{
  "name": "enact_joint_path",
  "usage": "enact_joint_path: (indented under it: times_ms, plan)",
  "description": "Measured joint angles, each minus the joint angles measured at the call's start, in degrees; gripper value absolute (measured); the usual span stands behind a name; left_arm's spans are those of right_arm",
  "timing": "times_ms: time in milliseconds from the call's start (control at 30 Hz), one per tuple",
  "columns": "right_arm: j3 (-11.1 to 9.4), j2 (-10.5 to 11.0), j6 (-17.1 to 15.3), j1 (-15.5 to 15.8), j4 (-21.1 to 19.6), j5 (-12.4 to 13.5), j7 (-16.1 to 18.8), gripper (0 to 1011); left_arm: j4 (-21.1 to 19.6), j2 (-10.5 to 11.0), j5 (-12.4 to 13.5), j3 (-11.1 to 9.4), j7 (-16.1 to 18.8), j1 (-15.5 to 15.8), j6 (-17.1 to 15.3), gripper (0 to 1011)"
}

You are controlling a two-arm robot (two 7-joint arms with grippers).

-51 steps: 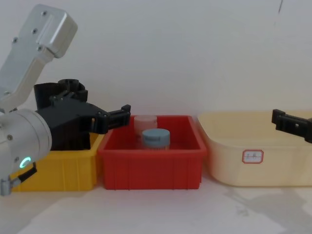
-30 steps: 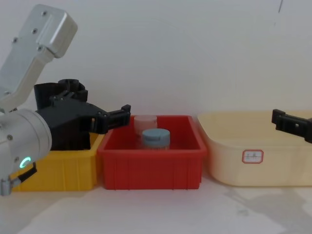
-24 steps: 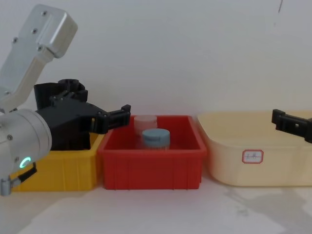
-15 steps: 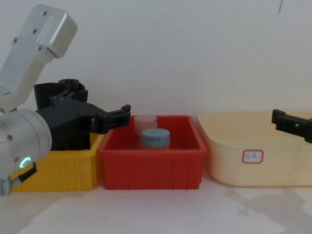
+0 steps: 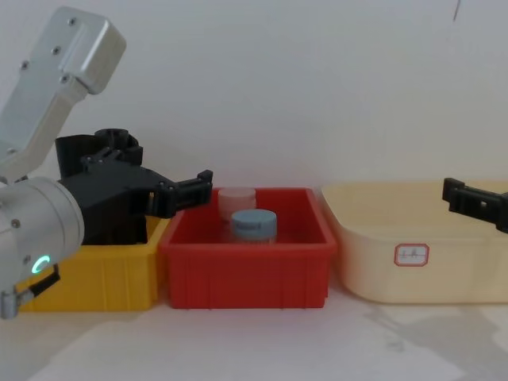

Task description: Pick up the garbage bag with the one hand and transfer it to the other hand.

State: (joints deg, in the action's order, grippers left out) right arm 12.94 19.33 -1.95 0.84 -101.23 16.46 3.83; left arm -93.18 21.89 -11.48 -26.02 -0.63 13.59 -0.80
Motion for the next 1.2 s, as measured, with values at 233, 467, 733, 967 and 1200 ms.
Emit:
enact_joint_path:
  times_ms: [233,467,733,967,1200]
  plan:
    - [0.0,0.0,0.0,0.0,0.0,0.0,0.0,1000,-1.0,0.5,-0.1,0.5,-0.1,-0.9,-0.6,1001]
    - [0.0,0.0,0.0,0.0,0.0,0.0,0.0,1000,-3.6,2.2,-1.4,2.1,-0.5,-3.8,-1.5,1001]
    - [0.0,0.0,0.0,0.0,0.0,0.0,0.0,1000,-6.6,4.5,-4.1,5.9,-0.6,-8.2,-2.6,1001]
    - [0.0,0.0,0.0,0.0,0.0,0.0,0.0,1000,-7.6,5.8,-6.6,9.1,-1.0,-10.5,-3.4,1001]
    - [0.0,0.0,0.0,0.0,0.0,0.0,0.0,1000,-7.0,6.2,-8.6,11.3,-2.0,-10.5,-4.2,1001]
